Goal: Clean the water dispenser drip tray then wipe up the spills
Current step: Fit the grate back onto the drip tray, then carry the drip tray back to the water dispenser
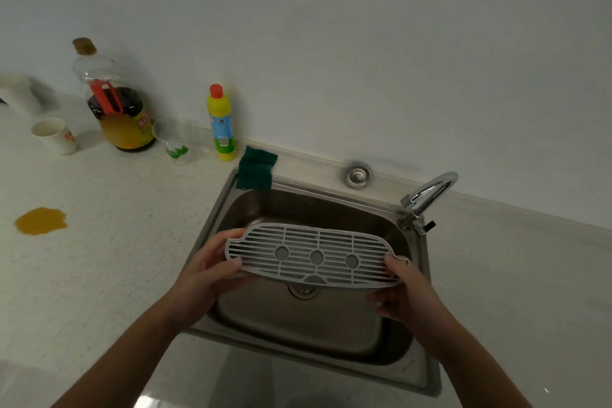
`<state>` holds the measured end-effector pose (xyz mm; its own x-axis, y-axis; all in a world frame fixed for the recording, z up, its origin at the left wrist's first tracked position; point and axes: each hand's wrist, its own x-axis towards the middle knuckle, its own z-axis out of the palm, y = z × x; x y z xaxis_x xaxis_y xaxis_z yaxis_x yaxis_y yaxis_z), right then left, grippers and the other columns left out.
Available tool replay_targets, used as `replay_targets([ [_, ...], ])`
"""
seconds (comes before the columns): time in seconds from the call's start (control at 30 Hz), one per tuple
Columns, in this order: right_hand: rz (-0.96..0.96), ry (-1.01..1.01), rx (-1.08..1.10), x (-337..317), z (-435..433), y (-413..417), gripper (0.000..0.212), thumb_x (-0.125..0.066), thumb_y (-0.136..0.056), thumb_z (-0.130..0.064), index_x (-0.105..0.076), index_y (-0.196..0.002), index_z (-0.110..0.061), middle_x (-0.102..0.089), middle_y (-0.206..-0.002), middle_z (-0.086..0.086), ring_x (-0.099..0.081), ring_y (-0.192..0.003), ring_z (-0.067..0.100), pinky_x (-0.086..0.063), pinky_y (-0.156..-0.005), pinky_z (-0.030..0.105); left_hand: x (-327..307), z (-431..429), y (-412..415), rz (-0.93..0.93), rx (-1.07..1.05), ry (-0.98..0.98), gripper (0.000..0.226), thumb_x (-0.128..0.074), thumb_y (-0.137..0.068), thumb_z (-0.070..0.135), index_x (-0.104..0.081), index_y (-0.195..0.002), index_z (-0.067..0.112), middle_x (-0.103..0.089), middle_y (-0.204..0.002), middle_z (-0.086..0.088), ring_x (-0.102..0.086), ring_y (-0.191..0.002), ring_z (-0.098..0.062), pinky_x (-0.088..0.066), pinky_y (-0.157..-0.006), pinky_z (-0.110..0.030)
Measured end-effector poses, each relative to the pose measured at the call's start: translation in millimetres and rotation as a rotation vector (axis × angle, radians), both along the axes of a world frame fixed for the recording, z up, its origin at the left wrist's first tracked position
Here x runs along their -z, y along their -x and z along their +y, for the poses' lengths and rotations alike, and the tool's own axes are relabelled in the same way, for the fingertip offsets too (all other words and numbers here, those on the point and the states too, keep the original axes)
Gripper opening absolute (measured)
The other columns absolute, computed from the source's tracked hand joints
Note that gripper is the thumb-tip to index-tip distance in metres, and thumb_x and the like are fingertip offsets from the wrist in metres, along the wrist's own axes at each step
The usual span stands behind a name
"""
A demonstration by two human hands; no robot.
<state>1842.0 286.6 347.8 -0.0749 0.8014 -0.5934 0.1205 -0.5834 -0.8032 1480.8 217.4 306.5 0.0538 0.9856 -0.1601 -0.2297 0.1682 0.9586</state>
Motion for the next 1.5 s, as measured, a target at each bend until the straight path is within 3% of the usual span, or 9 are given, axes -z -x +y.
replay_targets([
  [0.07, 0.042, -0.020, -0.001, 6, -5, -2, 0.044, -0.066, -0.089, -0.049, -0.064, -0.116, -0.014, -0.079, -0.092, 0.008, -0.075, -0.077, 0.027, -0.058, -0.070, 0.042, -2, -3, -7, -0.025, -0.054, 0.071, 0.038, -0.058, -0.101, 0.029, -0.060, -0.138, 0.020, -0.067, -0.137, -0.012, -0.067, -0.124, -0.035, -0.059, -0.097, -0.055],
  [0.17, 0.085, -0.033, -0.027, 16, -14, -3, 0.034, -0.062, -0.095, -0.042, -0.066, -0.116, -0.016, -0.079, -0.096, 0.011, -0.075, -0.078, 0.028, -0.059, -0.066, 0.037, -7, -10, -21, 0.076, -0.244, 0.168, 0.022, -0.057, -0.104, 0.025, -0.071, -0.121, 0.025, -0.075, -0.121, -0.008, -0.074, -0.112, -0.033, -0.065, -0.083, -0.049],
  [0.3, 0.115, 0.002, -0.013, 35, -26, 0, 0.022, -0.063, -0.099, -0.035, -0.069, -0.114, -0.020, -0.080, -0.097, 0.011, -0.076, -0.073, 0.027, -0.059, -0.064, 0.036, -10, -34, -32, 0.113, -0.402, 0.249, 0.021, -0.057, -0.103, 0.016, -0.075, -0.114, 0.022, -0.078, -0.112, -0.011, -0.076, -0.102, -0.033, -0.066, -0.077, -0.047],
  [0.53, 0.272, 0.152, -0.129, 69, -40, 34, 0.033, -0.080, -0.076, -0.037, -0.077, -0.103, -0.019, -0.079, -0.093, 0.013, -0.075, -0.068, 0.023, -0.057, -0.054, 0.033, -15, -122, -23, 0.141, -0.622, 0.341, 0.019, -0.058, -0.103, 0.015, -0.074, -0.114, 0.020, -0.077, -0.111, -0.015, -0.076, -0.102, -0.034, -0.065, -0.078, -0.047],
  [0.67, 0.334, 0.184, -0.285, 70, -62, 70, 0.025, -0.078, -0.082, -0.038, -0.078, -0.105, -0.026, -0.079, -0.108, 0.013, -0.078, -0.086, 0.026, -0.060, -0.069, 0.038, -14, -181, -6, 0.057, -0.833, 0.400, 0.021, -0.065, -0.099, 0.017, -0.071, -0.119, 0.015, -0.077, -0.108, -0.017, -0.077, -0.097, -0.037, -0.065, -0.076, -0.047],
  [0.73, 0.295, 0.164, -0.372, 62, -78, 92, 0.015, -0.073, -0.091, -0.035, -0.077, -0.103, -0.028, -0.080, -0.105, 0.013, -0.077, -0.082, 0.027, -0.060, -0.074, 0.041, -11, -210, 3, -0.028, -0.936, 0.423, 0.025, -0.067, -0.097, 0.017, -0.070, -0.121, 0.010, -0.076, -0.108, -0.019, -0.075, -0.094, -0.037, -0.065, -0.076, -0.047],
  [0.87, 0.200, 0.047, -0.494, 39, -115, 143, 0.019, -0.066, -0.098, -0.031, -0.071, -0.111, -0.018, -0.079, -0.089, 0.015, -0.070, -0.063, 0.023, -0.056, -0.057, 0.032, -6, -272, 29, -0.186, -1.000, 0.406, 0.025, -0.065, -0.097, 0.018, -0.072, -0.116, 0.003, -0.074, -0.103, -0.019, -0.069, -0.092, -0.033, -0.066, -0.074, -0.042],
  [1.17, 0.129, 0.006, -0.696, 39, -241, 311, 0.023, -0.055, -0.104, -0.028, -0.067, -0.107, -0.008, -0.076, -0.081, 0.013, -0.069, -0.063, 0.028, -0.053, -0.055, 0.035, 0, -444, 149, -0.134, -1.179, 0.273, 0.018, -0.064, -0.100, 0.018, -0.074, -0.110, 0.007, -0.079, -0.108, -0.019, -0.077, -0.095, -0.033, -0.065, -0.074, -0.041],
  [1.5, 0.089, 0.042, -0.935, 37, -349, 499, 0.034, -0.046, -0.107, -0.035, -0.069, -0.108, -0.010, -0.077, -0.094, 0.019, -0.071, -0.070, 0.029, -0.052, -0.061, 0.037, 6, -592, 288, -0.171, -1.303, 0.333, 0.025, -0.057, -0.103, 0.029, -0.075, -0.113, 0.015, -0.079, -0.112, -0.014, -0.076, -0.097, -0.028, -0.064, -0.083, -0.043],
])
